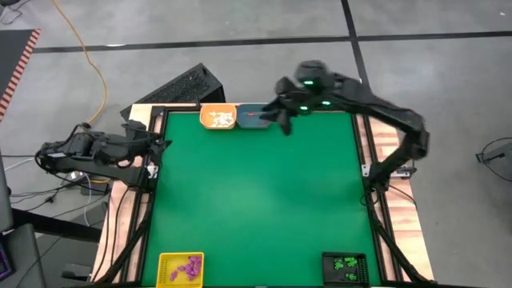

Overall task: Sort Halloween decoration
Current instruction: Return to Home Position

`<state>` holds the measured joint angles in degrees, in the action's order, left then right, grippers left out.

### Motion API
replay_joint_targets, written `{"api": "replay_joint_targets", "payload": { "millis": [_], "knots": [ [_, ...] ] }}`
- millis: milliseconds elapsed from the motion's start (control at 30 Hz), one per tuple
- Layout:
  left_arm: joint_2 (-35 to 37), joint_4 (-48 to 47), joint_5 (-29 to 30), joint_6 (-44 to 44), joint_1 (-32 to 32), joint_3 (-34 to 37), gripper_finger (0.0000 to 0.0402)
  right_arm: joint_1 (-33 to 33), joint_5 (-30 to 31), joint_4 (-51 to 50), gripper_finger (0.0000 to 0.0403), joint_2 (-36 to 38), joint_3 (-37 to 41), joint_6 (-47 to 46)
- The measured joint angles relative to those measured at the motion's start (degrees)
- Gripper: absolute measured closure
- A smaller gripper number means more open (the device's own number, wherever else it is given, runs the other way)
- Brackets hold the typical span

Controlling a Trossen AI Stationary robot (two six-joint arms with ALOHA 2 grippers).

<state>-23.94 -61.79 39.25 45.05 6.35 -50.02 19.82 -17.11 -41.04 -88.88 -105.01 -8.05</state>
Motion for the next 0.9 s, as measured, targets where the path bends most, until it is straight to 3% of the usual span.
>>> {"api": "replay_joint_targets", "payload": {
  "millis": [167,267,433,600,700,900],
  "knots": [
    [0.0,20.1,-2.9,-15.9,0.0,0.0,0.0170,-1.7,0.7,-4.0,0.0253,10.9,1.1,4.1],
    [0.0,26.8,-2.9,-18.5,0.0,0.0,0.0170,-1.8,3.3,-5.2,0.0253,18.3,4.8,4.2],
    [0.3,29.0,-2.9,-20.5,0.0,0.0,0.0170,-3.4,9.3,-1.0,0.0253,31.8,17.0,2.8],
    [0.7,31.6,-3.1,-22.1,0.0,0.0,0.0170,-5.4,10.9,12.3,0.0253,44.9,33.9,0.1],
    [1.6,32.8,-6.3,-24.3,0.0,0.0,0.0170,-6.1,13.5,19.6,0.0253,51.6,43.6,-1.3],
    [6.5,32.9,-8.1,-24.4,0.0,1.5,0.0170,-8.0,16.7,28.4,0.0253,62.8,58.7,-3.9]
  ]
}}
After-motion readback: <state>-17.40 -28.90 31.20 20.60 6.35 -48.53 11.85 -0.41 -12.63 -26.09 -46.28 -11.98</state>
